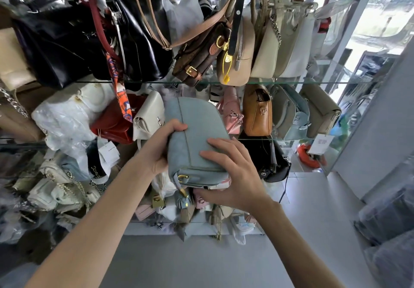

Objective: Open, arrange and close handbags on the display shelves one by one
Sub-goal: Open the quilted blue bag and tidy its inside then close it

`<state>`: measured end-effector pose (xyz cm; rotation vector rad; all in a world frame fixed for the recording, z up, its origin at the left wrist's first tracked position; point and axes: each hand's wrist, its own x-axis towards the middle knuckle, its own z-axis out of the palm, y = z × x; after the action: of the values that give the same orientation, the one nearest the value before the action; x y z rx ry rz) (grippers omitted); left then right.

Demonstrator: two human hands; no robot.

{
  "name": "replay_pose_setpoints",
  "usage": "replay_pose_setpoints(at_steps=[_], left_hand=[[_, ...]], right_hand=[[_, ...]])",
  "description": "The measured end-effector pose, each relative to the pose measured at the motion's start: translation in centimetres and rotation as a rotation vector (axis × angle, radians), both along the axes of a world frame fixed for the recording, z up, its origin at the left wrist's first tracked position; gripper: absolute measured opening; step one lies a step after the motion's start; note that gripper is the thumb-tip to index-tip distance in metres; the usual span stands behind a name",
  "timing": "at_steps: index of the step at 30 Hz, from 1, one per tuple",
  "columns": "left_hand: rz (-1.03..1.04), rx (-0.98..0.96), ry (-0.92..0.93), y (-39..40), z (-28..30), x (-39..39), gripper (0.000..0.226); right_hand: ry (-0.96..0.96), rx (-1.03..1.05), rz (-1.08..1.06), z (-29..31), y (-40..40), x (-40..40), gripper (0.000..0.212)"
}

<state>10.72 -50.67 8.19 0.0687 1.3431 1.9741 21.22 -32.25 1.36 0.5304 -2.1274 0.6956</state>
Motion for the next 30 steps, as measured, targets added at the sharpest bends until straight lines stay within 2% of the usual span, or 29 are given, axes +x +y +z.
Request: replay_pose_setpoints(at_steps=[2,4,7,9,12,16,18,20,21,23,25,27,30], left_hand=[[0.019,-0.082,0.086,0.1,0.4,-0.2,0.054],[0.01,-0.146,0.144,0.4,0.9,-0.3,0.042],[0.01,-0.229,0.175,0.7,0.7,-1.5,0.052],[-0.045,-0.29,0.152,0.6,0.5,-2.3,0.053],[-0.197,-0.381,0.172,-0.6,0.7,-3.5,0.036],[-0.459,-0.49,0.364,-3.0,1.4,-5.6,0.065],[-0.59,-0.565,0.43,-3.7,2.1,-6.5,0.07],[-0.718,-0.648,0.453,-4.2,2.9,-7.3,0.078],[-0.784,-0.681,0.454,-4.2,3.3,-7.5,0.079],[-0.921,-0.727,0.462,-4.1,4.0,-7.8,0.081],[-1.032,-0.728,0.475,-3.7,4.6,-7.8,0.089],[-1.08,-0.722,0.496,-3.2,5.6,-7.6,0.091],[-1.032,-0.745,0.576,-2.9,6.8,-8.2,0.088]], right_hand=[[-0.181,-0.075,-0.017,0.0,0.5,0.5,0.082],[-0.309,-0.051,-0.063,0.0,0.5,0.5,0.098],[-0.305,0.063,-0.201,-0.1,-1.2,0.1,0.112],[-0.279,0.073,-0.232,-0.3,-3.0,0.0,0.109],[-0.266,0.044,-0.153,-1.4,-4.9,-0.3,0.089],[-0.124,-0.127,-0.273,-2.2,-4.5,-1.4,0.059],[-0.093,-0.21,-0.37,-1.8,-4.0,-1.7,0.068],[-0.223,-0.34,-0.401,-0.8,-3.3,-1.9,0.088],[-0.369,-0.455,-0.344,-0.2,-2.8,-2.0,0.097],[-0.723,-0.752,-0.048,1.1,-1.9,-2.3,0.106],[-0.952,-0.934,0.261,1.7,-1.5,-2.4,0.091],[-0.95,-0.963,0.347,2.0,-1.8,-2.5,0.07],[-0.811,-1.102,0.262,2.1,-2.3,-2.9,0.062]])
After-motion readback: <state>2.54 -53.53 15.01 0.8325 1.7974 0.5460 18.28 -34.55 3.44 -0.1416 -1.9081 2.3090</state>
